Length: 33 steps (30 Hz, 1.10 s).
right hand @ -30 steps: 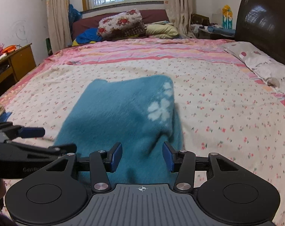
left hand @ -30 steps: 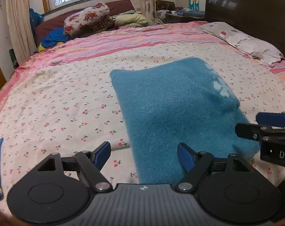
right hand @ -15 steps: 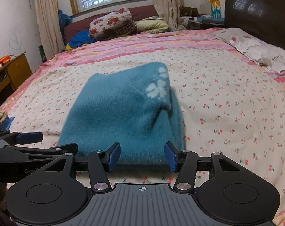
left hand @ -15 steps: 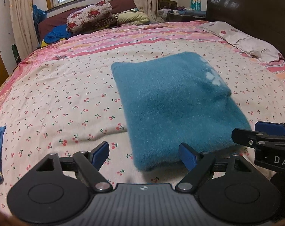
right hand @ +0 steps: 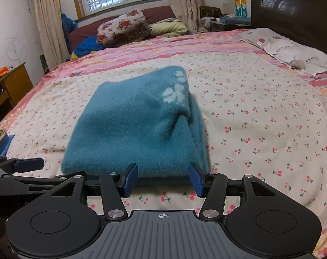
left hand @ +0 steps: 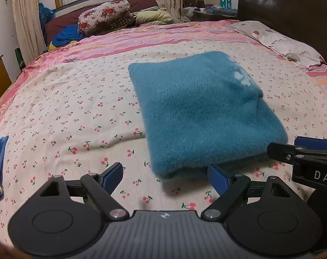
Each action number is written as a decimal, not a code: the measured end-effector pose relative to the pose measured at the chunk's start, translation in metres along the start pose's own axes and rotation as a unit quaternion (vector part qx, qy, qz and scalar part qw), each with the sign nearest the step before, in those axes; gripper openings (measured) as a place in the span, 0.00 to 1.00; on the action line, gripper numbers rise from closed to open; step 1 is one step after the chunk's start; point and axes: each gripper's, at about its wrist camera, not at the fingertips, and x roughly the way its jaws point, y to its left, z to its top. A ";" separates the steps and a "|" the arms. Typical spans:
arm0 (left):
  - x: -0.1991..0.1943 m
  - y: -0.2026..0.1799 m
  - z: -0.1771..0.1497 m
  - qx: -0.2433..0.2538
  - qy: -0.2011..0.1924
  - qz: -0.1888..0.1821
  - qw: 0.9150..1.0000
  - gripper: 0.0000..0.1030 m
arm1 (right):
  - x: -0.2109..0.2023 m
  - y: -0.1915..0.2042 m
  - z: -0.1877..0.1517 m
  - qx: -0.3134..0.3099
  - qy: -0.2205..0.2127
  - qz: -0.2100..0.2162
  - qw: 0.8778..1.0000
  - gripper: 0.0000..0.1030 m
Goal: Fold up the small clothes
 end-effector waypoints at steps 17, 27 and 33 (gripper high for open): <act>-0.007 0.002 -0.020 0.000 0.008 -0.005 1.000 0.89 | -0.007 0.008 -0.019 -0.013 0.010 -0.003 1.000 0.54; -0.008 -0.001 -0.029 0.001 0.013 -0.008 1.000 0.91 | -0.008 0.007 -0.031 -0.010 0.013 -0.003 1.000 0.54; -0.009 0.001 -0.031 -0.005 0.013 -0.007 1.000 0.94 | -0.012 0.007 -0.039 -0.004 0.006 -0.001 1.000 0.54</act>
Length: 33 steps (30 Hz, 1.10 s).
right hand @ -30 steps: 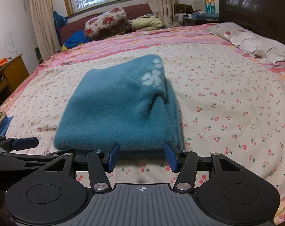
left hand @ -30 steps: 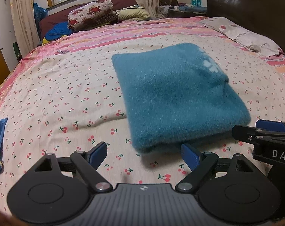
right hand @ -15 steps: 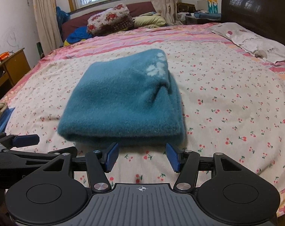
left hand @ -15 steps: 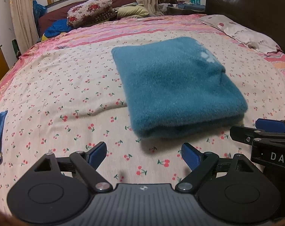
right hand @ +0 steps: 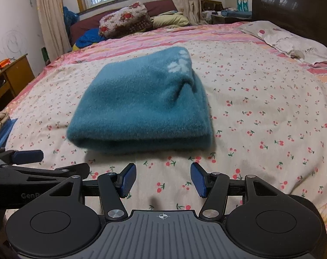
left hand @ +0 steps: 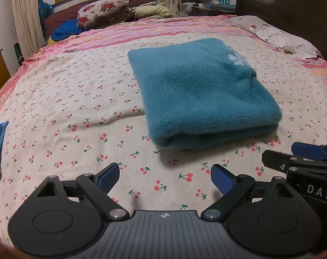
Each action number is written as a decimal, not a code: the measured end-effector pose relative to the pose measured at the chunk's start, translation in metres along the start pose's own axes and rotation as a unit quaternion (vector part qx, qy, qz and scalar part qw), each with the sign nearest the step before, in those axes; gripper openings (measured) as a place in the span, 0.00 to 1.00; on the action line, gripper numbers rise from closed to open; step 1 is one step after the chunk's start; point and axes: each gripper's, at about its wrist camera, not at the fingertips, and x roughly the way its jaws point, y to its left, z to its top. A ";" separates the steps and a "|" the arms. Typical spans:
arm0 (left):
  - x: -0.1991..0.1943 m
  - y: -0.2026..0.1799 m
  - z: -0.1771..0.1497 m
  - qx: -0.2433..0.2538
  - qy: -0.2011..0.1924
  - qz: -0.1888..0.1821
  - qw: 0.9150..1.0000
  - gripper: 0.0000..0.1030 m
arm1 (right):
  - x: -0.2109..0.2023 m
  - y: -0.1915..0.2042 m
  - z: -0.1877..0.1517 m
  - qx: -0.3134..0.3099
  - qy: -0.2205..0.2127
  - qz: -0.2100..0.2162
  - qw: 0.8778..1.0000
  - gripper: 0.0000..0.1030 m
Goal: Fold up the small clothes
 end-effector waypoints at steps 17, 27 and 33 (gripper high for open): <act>0.000 0.002 -0.002 -0.010 -0.001 0.001 1.000 0.94 | -0.003 0.004 -0.005 -0.006 -0.016 0.004 1.000 0.57; -0.001 0.003 -0.003 -0.013 -0.005 0.004 1.000 0.94 | -0.001 0.004 -0.006 -0.007 -0.012 0.002 1.000 0.57; -0.005 0.003 -0.003 -0.013 -0.014 0.011 1.000 0.94 | 0.000 0.005 -0.006 -0.008 -0.011 0.001 1.000 0.58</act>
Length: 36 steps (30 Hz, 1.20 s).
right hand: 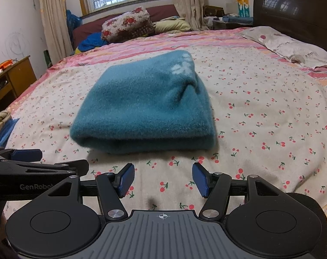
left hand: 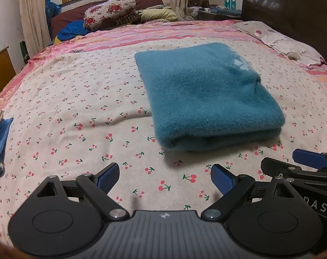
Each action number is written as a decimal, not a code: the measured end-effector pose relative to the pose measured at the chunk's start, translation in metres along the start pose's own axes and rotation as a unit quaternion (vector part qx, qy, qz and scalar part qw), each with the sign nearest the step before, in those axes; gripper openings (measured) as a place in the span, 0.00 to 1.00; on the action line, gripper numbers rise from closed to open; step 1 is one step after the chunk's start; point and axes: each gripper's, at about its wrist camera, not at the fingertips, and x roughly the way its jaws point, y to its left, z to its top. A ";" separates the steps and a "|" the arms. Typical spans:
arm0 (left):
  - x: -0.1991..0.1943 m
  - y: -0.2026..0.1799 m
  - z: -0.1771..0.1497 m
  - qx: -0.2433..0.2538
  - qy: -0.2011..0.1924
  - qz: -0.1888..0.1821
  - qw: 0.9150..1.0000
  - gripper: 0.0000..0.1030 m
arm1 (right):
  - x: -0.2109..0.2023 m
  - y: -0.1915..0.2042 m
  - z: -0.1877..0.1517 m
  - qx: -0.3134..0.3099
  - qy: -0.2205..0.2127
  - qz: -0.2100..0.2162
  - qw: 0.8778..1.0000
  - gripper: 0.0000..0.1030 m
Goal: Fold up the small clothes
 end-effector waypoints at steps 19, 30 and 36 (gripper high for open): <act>-0.003 -0.001 0.000 0.005 -0.011 0.008 1.000 0.94 | 0.000 0.000 0.000 -0.001 0.001 0.002 1.000 0.58; -0.003 -0.001 0.001 0.006 -0.010 0.009 1.000 0.94 | 0.000 0.000 -0.001 -0.001 0.002 0.001 1.000 0.58; -0.002 -0.001 0.000 0.006 -0.010 0.009 1.000 0.94 | 0.000 0.000 0.000 -0.001 0.002 0.002 1.000 0.58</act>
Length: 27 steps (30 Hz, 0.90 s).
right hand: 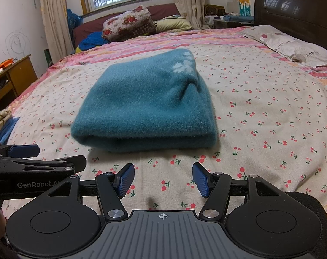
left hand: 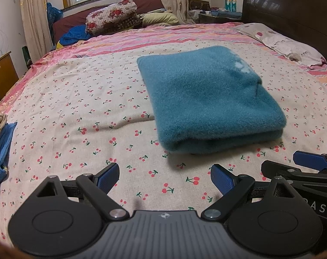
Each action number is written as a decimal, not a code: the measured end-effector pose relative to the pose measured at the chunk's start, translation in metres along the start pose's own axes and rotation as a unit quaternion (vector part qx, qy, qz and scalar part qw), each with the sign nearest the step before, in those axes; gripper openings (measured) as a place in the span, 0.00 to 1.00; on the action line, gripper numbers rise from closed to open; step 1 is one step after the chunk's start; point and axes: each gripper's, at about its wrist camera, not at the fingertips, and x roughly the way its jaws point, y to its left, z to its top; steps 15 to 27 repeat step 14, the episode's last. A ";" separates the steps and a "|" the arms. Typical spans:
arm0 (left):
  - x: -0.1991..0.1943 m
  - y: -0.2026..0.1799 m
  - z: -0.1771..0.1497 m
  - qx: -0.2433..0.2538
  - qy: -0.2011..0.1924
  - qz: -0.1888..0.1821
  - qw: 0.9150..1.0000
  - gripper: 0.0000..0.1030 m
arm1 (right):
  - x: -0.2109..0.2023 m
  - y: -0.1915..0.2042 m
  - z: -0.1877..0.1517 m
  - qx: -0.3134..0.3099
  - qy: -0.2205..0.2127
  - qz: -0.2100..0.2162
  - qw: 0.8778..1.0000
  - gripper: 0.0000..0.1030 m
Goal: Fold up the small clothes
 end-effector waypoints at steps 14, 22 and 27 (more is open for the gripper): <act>0.000 0.000 0.000 -0.001 0.000 0.001 1.000 0.94 | 0.000 0.000 0.000 0.000 0.000 0.000 1.000 0.59; 0.000 0.000 0.000 -0.001 0.000 0.001 1.000 0.94 | 0.000 0.000 0.000 0.000 0.000 0.000 1.000 0.59; 0.000 0.000 0.000 -0.001 0.000 0.001 1.000 0.94 | 0.000 0.000 0.000 0.000 0.000 0.000 1.000 0.59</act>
